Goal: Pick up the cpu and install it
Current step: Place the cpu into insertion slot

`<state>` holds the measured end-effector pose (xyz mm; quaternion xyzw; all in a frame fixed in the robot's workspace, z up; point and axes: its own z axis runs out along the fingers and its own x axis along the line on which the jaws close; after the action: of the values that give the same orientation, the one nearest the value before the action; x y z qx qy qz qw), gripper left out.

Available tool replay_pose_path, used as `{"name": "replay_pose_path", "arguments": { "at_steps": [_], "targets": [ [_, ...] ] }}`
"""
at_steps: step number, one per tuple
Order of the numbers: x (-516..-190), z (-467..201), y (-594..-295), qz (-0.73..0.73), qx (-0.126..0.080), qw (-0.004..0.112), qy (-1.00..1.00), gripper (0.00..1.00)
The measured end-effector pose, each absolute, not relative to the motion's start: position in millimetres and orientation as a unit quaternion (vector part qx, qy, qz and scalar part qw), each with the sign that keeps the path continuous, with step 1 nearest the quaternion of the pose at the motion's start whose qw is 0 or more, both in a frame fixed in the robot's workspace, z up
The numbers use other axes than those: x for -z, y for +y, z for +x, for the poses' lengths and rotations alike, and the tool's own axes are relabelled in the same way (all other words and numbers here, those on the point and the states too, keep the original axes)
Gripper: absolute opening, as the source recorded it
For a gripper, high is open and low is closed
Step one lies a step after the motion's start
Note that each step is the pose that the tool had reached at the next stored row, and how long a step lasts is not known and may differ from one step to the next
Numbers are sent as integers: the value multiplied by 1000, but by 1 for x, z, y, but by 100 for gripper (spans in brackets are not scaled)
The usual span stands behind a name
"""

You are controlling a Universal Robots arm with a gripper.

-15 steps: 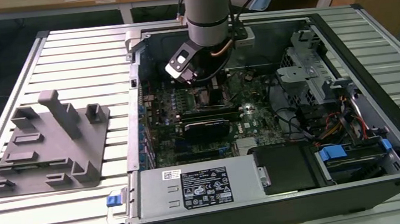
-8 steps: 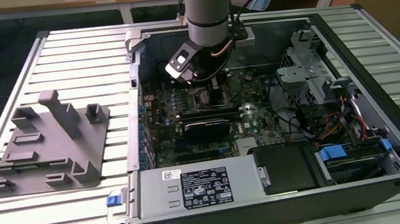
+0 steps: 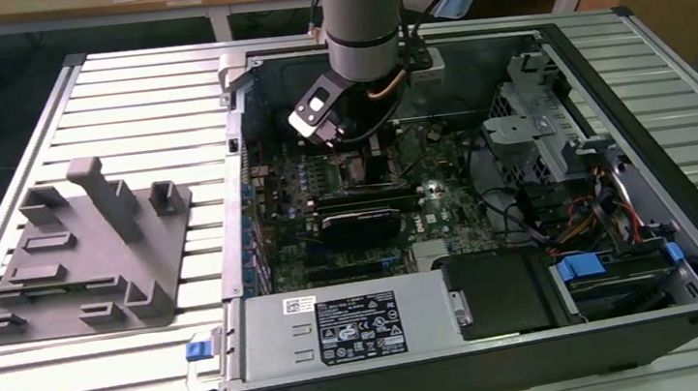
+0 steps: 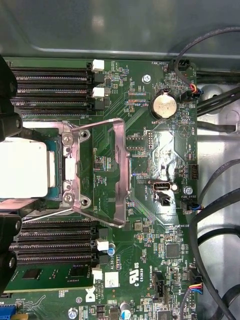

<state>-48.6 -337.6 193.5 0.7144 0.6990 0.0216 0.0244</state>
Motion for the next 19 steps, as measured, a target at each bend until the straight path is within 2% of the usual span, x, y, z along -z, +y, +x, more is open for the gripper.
{"name": "replay_pose_path", "arguments": {
  "at_steps": [7, 8, 19],
  "targets": [
    [-193, -48, -337, 714, -22, 24, 699, 55],
    [-193, -49, -337, 714, -22, 24, 699, 61],
    [-203, -49, -337, 714, -22, 24, 699, 61]
  ]
}}
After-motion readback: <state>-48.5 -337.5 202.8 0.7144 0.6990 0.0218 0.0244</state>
